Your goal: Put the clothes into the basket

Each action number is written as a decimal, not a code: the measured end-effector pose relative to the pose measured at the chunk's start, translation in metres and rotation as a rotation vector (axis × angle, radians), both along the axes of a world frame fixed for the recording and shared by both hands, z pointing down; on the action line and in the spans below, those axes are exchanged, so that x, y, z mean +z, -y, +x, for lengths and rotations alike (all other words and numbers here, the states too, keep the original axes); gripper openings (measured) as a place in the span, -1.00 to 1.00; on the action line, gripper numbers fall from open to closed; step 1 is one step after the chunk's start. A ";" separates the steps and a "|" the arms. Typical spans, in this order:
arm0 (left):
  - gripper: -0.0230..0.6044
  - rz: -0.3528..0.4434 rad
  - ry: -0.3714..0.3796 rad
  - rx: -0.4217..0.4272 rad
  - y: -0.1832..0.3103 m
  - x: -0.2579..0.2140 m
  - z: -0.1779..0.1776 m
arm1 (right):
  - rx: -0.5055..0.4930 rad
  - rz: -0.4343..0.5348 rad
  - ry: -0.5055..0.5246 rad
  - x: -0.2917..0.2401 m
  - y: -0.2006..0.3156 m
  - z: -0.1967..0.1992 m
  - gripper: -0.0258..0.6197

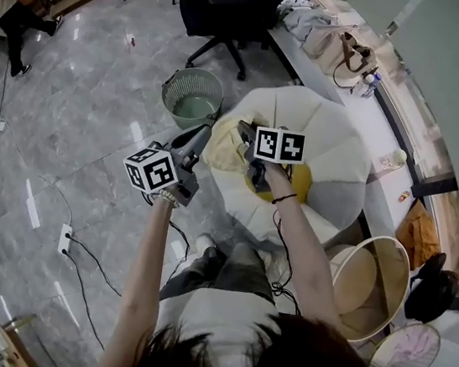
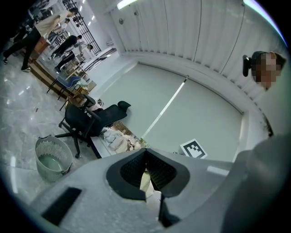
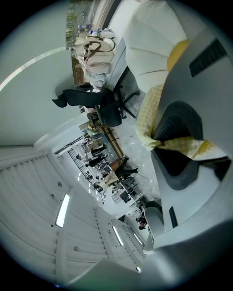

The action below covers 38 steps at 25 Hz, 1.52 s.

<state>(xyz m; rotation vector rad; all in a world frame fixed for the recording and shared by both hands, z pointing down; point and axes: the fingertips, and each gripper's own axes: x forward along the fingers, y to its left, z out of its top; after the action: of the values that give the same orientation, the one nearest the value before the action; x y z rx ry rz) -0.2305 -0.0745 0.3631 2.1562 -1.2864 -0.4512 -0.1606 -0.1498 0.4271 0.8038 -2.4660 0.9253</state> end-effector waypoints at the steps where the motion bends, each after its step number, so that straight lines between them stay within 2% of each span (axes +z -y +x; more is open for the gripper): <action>1: -0.89 0.002 0.003 0.001 -0.001 0.000 -0.004 | 0.000 0.002 0.003 0.000 0.000 -0.005 -0.80; 8: -0.89 0.001 -0.004 -0.033 -0.008 0.004 -0.037 | -0.033 -0.004 -0.002 0.005 -0.008 -0.042 -0.80; 16: -0.89 -0.014 -0.014 -0.061 0.009 0.014 -0.072 | -0.071 -0.017 -0.003 0.013 0.012 -0.086 -0.80; 24: -0.89 -0.028 0.006 -0.068 0.063 0.011 -0.121 | -0.093 -0.023 -0.013 0.012 0.065 -0.130 -0.80; 38: -0.89 -0.041 0.014 -0.109 0.143 0.005 -0.176 | -0.147 -0.010 0.001 -0.008 0.152 -0.200 -0.80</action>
<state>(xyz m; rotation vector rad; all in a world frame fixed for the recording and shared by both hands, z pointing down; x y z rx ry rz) -0.4063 -0.2178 0.3678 2.0662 -1.4143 -0.4507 -0.3603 -0.3016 0.4192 0.6096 -2.4808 0.8845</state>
